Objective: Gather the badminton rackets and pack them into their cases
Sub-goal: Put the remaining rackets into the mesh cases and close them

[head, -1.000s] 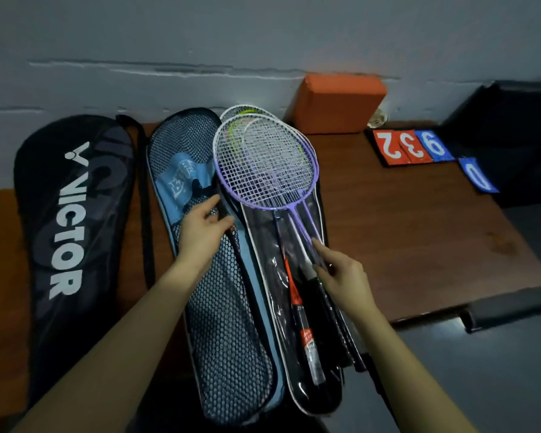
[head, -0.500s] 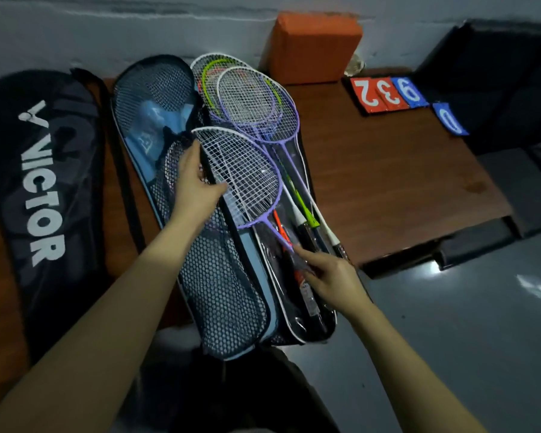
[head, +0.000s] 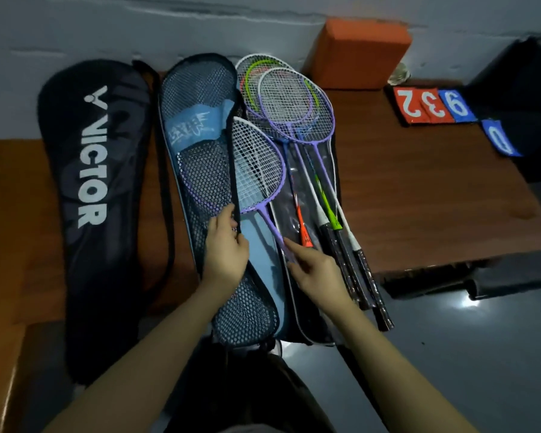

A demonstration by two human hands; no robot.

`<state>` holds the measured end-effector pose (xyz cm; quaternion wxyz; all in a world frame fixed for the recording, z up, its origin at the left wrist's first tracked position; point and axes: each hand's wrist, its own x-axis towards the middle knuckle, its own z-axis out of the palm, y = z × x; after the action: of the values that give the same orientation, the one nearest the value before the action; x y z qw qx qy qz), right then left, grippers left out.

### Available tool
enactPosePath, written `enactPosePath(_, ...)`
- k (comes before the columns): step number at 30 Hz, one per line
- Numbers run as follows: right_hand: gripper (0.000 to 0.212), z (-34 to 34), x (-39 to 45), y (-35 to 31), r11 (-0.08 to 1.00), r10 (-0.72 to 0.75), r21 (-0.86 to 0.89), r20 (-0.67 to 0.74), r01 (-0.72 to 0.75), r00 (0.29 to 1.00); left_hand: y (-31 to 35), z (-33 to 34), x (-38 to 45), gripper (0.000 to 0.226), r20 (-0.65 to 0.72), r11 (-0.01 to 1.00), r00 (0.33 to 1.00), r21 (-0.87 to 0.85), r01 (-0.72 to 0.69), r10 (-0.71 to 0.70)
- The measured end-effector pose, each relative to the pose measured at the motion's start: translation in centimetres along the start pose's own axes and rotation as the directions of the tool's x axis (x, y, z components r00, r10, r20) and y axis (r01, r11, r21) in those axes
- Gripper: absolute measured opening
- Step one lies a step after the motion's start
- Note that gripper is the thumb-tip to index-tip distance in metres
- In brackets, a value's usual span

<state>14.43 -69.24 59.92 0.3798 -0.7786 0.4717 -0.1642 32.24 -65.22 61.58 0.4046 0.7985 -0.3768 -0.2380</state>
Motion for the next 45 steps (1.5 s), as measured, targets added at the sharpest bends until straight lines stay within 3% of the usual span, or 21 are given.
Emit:
enactPosePath(4, 0.048, 0.7, 0.9, -1.0, 0.979, -0.115, -0.173, -0.027, 0.109, 0.993, 0.1, -1.7, -0.2, 0.043, -0.069, 0.993, 0.995, -0.09, -0.082, 0.076)
enactPosePath(11, 0.052, 3.3, 5.1, -3.5, 0.928, -0.218, -0.317, -0.032, 0.197, 0.975, -1.3, -5.3, 1.4, 0.032, -0.099, 0.962, 0.992, -0.253, -0.103, 0.08)
enactPosePath(17, 0.047, 5.4, 9.3, -5.4, 0.928, -0.177, -0.343, -0.052, 0.149, 0.983, -2.5, -6.5, 2.5, 0.034, -0.032, 0.938, 0.998, -0.343, -0.058, 0.05)
enactPosePath(22, 0.045, 6.8, 12.4, -6.1, 0.922, -0.155, -0.366, -0.054, 0.125, 0.986, -3.6, -7.3, 3.3, 0.035, -0.019, 0.927, 0.998, -0.371, 0.056, -0.068)
enactPosePath(26, 0.048, 8.1, 12.2, -4.8, 0.902, -0.175, -0.404, -0.016, 0.153, 0.984, -4.7, -7.1, 3.6, 0.034, 0.008, 0.946, 0.998, -0.318, 0.067, -0.068)
enactPosePath(32, 0.046, 7.5, 10.5, -3.1, 0.85, -0.247, -0.475, 0.028, 0.23, 0.969, -6.6, -5.9, 3.0, 0.035, 0.0, 0.991, 0.999, -0.126, -0.033, 0.034)
enactPosePath(34, 0.044, 6.4, 8.5, -2.5, 0.86, -0.269, -0.448, 0.006, 0.243, 0.963, -7.0, -5.4, 2.0, 0.043, 0.041, 0.994, 0.994, -0.063, -0.094, 0.097)
enactPosePath(37, 0.041, 4.8, 4.4, -1.2, 0.864, -0.309, -0.417, 0.007, 0.283, 0.951, -7.5, -4.2, -0.2, 0.073, 0.148, 0.977, 0.971, 0.075, -0.201, 0.189)
enactPosePath(39, 0.039, 3.8, 1.9, -0.1, 0.879, -0.309, -0.37, 0.039, 0.301, 0.95, -7.4, -3.5, -2.1, 0.085, 0.216, 0.962, 0.96, 0.165, -0.217, 0.18)
enactPosePath(45, 0.043, 1.1, -3.8, 2.1, 0.84, -0.368, -0.377, 0.133, 0.39, 0.921, -7.5, -1.7, -8.5, 0.082, 0.164, 0.923, 0.973, 0.324, -0.21, 0.164)
